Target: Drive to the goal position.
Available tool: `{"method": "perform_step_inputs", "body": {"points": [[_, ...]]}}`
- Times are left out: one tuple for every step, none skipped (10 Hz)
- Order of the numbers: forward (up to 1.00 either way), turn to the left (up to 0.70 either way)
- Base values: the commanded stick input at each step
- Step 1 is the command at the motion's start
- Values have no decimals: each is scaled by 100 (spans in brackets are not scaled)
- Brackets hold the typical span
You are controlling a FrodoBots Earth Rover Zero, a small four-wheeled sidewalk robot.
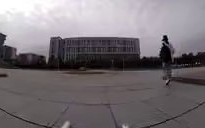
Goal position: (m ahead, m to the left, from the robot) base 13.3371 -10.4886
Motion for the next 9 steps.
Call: {"method": "perform_step_inputs", "body": {"points": [[70, 0], [70, 0], [70, 0], [70, 0], [70, 0], [70, 0], [70, 0], [70, 0], [70, 0]]}}
